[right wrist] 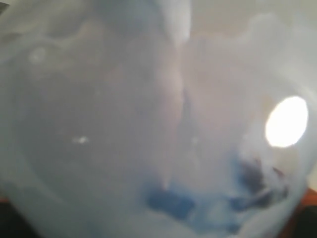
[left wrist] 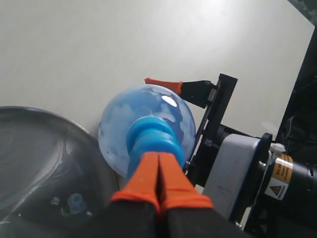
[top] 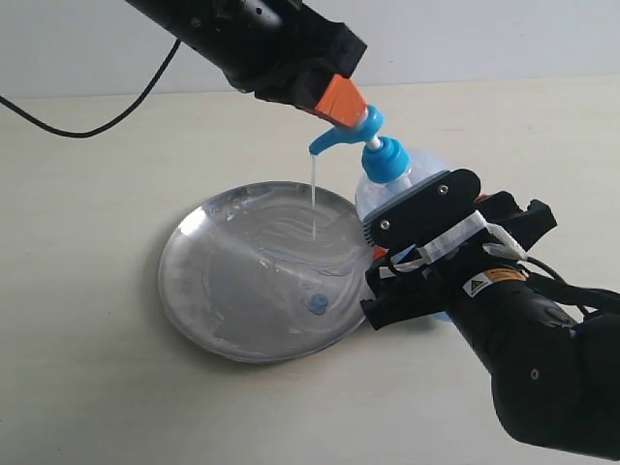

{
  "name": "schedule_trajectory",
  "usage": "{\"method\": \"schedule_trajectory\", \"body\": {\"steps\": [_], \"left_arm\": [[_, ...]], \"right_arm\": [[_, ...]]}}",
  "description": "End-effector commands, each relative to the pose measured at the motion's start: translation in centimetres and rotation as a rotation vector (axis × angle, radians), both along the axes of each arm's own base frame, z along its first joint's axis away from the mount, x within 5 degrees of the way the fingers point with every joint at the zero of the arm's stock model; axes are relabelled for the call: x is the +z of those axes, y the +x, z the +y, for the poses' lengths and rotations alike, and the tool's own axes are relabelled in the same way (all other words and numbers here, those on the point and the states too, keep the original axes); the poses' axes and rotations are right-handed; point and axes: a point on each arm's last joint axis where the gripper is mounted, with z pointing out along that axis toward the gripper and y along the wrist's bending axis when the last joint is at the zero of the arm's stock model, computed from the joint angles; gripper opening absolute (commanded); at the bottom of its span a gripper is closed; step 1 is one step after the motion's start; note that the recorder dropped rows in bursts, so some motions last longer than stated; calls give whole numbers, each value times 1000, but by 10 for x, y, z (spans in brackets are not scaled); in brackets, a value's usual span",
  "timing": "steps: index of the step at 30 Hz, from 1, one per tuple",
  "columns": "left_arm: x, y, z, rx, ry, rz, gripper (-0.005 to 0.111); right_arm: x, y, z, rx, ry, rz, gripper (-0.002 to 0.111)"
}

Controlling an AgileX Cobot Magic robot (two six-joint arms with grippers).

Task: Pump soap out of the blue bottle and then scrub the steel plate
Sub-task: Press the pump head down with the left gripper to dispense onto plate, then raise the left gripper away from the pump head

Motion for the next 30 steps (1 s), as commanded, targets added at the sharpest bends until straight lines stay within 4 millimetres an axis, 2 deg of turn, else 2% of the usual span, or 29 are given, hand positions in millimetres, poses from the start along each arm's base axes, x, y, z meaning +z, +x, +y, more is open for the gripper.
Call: {"method": "schedule_trajectory", "body": {"steps": [1,13,18,25,30], "left_arm": [[-43,-2,1,-55,154,86,0],[-58,2,-2,-52,170,119,0],[-42,-1,3,-46,171,62,0],[-10,-6,26,18,251,-69,0],[8,-14,32,24,228,-95,0]], "right_arm": [[16,4,7,50,23,-126,0],[16,4,7,56,22,-128,0],[16,4,7,47,24,-125,0],[15,4,6,38,26,-121,0],[15,4,5,23,29,-116,0]]}}
